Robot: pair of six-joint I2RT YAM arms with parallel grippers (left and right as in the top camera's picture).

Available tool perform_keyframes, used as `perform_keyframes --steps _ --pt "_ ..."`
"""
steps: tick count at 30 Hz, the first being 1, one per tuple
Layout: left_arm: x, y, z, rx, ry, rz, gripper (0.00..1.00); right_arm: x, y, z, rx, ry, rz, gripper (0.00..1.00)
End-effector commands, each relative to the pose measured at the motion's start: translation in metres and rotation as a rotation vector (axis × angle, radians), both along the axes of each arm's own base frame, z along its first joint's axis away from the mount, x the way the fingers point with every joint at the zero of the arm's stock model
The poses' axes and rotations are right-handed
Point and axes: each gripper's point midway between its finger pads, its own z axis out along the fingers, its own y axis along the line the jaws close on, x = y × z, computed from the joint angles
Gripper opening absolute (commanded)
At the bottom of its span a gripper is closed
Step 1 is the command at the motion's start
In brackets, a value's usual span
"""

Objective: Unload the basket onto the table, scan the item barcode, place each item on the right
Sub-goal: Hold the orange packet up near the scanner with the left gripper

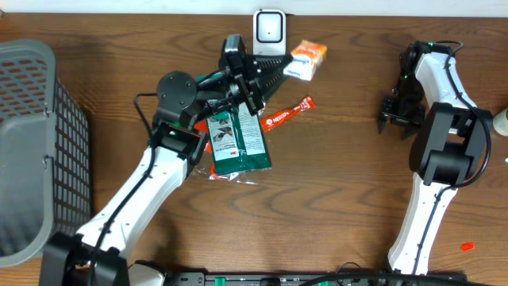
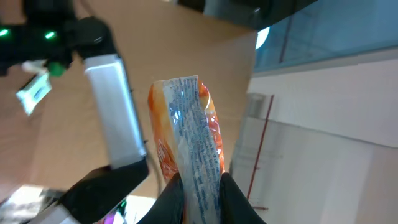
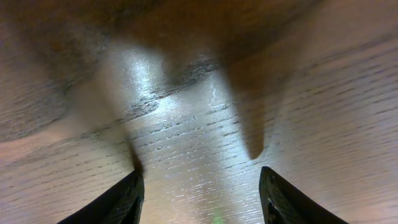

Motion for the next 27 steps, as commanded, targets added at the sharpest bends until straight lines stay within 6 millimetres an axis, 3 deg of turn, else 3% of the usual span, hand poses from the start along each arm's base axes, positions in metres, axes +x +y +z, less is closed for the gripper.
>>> perform_keyframes --steps 1,5,10,17,20,23,27 --pt "0.006 0.015 0.031 -0.096 0.011 0.101 0.07 -0.037 -0.001 -0.081 -0.035 0.195 -0.012 0.57" --pt "0.004 0.033 0.067 -0.207 -0.101 0.194 0.07 -0.040 0.000 -0.083 -0.033 0.211 -0.009 0.56" --pt "-0.022 0.068 0.126 -0.439 -0.351 0.289 0.07 -0.042 0.000 -0.082 -0.032 0.220 -0.009 0.57" --pt "-0.049 0.088 0.149 -0.565 -0.517 0.301 0.07 -0.047 0.001 -0.079 -0.032 0.243 -0.015 0.57" --pt "-0.049 0.092 0.149 -0.552 -0.537 0.302 0.08 -0.048 0.001 -0.079 -0.031 0.248 -0.014 0.57" --pt "-0.042 0.083 0.137 -0.469 -0.513 0.269 0.07 -0.048 0.001 -0.079 -0.032 0.247 -0.013 0.57" --pt "-0.021 0.045 0.086 -0.200 -0.392 0.144 0.07 -0.047 -0.001 -0.080 -0.039 0.241 -0.010 0.59"
